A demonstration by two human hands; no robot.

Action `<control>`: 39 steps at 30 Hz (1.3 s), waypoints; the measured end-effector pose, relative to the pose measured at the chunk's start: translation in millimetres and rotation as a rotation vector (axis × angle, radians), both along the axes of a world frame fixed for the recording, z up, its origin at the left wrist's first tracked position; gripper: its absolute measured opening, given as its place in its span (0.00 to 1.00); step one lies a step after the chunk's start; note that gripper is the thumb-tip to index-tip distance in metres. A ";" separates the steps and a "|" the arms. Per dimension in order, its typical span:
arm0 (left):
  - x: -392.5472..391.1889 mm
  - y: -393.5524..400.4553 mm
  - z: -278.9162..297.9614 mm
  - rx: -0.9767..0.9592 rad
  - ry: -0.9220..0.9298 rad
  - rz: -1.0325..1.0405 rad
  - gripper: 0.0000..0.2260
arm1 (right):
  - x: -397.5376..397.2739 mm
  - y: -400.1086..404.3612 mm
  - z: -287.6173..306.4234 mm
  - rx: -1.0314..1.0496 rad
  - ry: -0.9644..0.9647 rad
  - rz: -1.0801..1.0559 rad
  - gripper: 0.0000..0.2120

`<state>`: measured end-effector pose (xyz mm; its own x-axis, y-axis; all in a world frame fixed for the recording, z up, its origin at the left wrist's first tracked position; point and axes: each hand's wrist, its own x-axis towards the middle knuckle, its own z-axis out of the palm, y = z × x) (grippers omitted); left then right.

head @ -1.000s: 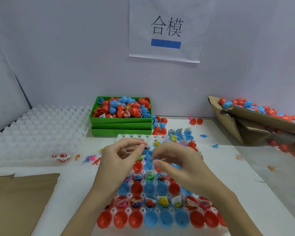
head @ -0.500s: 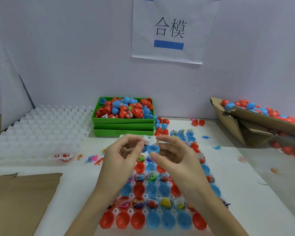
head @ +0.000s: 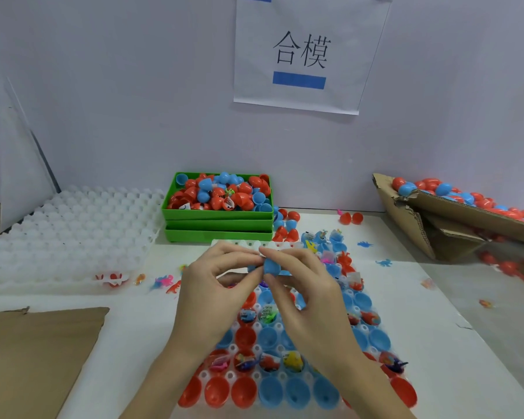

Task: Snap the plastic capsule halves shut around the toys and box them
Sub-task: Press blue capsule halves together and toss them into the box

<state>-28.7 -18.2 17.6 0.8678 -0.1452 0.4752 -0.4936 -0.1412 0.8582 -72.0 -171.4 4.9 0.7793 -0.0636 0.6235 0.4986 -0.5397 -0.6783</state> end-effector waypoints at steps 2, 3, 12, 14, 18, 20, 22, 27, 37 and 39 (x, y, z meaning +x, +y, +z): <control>-1.0 1.6 1.5 -0.005 0.004 0.024 0.10 | -0.1 1.0 -1.2 0.042 0.016 -0.016 0.22; -1.2 2.7 2.3 -0.017 0.012 0.030 0.10 | -0.5 1.0 -1.1 0.090 0.027 -0.014 0.21; -2.1 3.1 7.1 0.025 -0.141 -0.007 0.08 | -4.1 0.4 3.5 0.337 0.045 0.071 0.14; -1.1 2.1 5.1 0.112 -0.210 0.011 0.07 | -3.3 -0.3 3.3 0.289 0.016 0.044 0.15; 0.0 0.3 1.6 0.045 -0.123 -0.023 0.08 | -2.6 0.3 1.0 0.222 -0.024 0.004 0.15; 1.2 2.4 1.7 -0.005 -0.065 -0.070 0.07 | -2.7 1.3 0.1 0.243 -0.023 -0.004 0.16; 0.7 3.2 2.7 0.009 -0.063 -0.104 0.08 | -2.5 0.8 0.1 0.278 -0.023 -0.016 0.15; -2.7 0.1 3.3 -0.029 -0.069 -0.056 0.08 | -3.2 0.1 4.2 0.231 -0.025 0.033 0.16; -2.7 1.9 1.8 -0.105 -0.042 -0.162 0.12 | -6.2 5.2 3.6 0.249 -0.052 -0.020 0.13; -1.2 1.6 0.6 -0.072 -0.079 -0.215 0.15 | -5.8 3.7 4.3 0.283 -0.041 -0.032 0.12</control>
